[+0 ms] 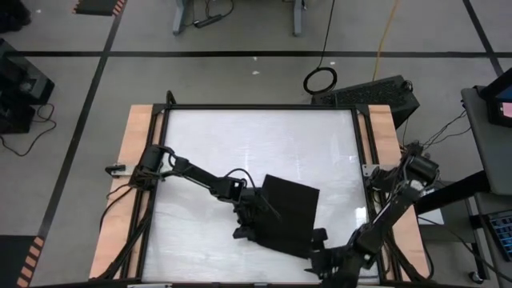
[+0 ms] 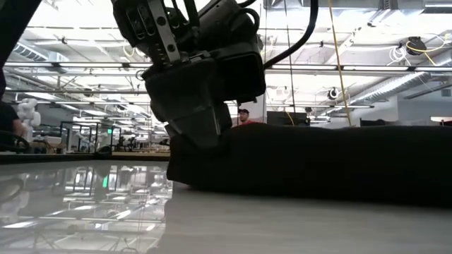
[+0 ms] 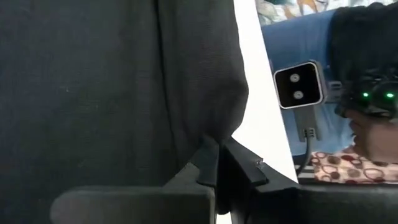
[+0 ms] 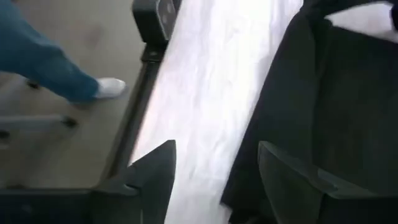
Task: Roll towel into tight, uniform cylinder
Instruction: Roll the black towel
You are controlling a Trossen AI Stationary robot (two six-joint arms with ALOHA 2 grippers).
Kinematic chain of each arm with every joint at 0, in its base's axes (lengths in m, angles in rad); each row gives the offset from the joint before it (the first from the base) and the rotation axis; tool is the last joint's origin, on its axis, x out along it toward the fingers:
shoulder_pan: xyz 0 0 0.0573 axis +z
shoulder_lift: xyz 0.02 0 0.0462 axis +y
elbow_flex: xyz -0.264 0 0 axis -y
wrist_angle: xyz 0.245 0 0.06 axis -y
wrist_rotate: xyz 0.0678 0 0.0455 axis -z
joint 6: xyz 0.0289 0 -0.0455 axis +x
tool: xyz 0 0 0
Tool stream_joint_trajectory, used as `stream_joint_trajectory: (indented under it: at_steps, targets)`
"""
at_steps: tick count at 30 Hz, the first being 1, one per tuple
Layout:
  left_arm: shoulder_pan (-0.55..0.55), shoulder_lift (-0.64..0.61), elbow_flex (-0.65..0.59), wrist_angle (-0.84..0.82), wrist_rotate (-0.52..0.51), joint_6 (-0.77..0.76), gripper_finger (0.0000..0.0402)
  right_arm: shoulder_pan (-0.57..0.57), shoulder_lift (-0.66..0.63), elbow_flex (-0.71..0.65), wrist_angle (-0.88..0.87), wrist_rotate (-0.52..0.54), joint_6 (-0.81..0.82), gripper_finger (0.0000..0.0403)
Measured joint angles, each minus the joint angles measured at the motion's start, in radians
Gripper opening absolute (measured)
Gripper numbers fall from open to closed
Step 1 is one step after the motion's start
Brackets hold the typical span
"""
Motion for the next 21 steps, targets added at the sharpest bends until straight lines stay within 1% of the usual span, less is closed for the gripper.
stream_joint_trajectory:
  at_steps: [3, 7, 11, 14, 16, 19, 21]
  targets:
    - [0.005, 0.001, -0.002, 0.005, 0.043, -0.020, 0.0013, -0.003, 0.069, 0.065, -0.087, 0.015, -0.010, 0.0242]
    - [0.015, 0.003, -0.002, 0.021, 0.105, -0.059, 0.0013, -0.002, 0.151, 0.138, -0.274, 0.015, 0.106, 0.0274]
    - [0.022, 0.004, -0.003, 0.023, 0.133, -0.088, 0.0012, 0.006, 0.190, 0.164, -0.286, 0.015, 0.143, 0.0284]
    - [0.028, 0.004, -0.003, 0.027, 0.164, -0.112, 0.0012, 0.008, 0.212, 0.166, -0.297, 0.035, 0.202, 0.0271]
    - [0.028, 0.004, -0.003, 0.017, 0.170, -0.112, 0.0012, 0.009, 0.224, 0.167, -0.306, 0.048, 0.244, 0.0254]
    - [0.028, 0.004, -0.003, 0.000, 0.155, -0.116, 0.0013, 0.002, 0.233, 0.169, -0.309, 0.057, 0.264, 0.0214]
    - [0.026, 0.004, -0.004, -0.013, 0.137, -0.119, 0.0014, -0.005, 0.235, 0.169, -0.315, 0.057, 0.266, 0.0177]
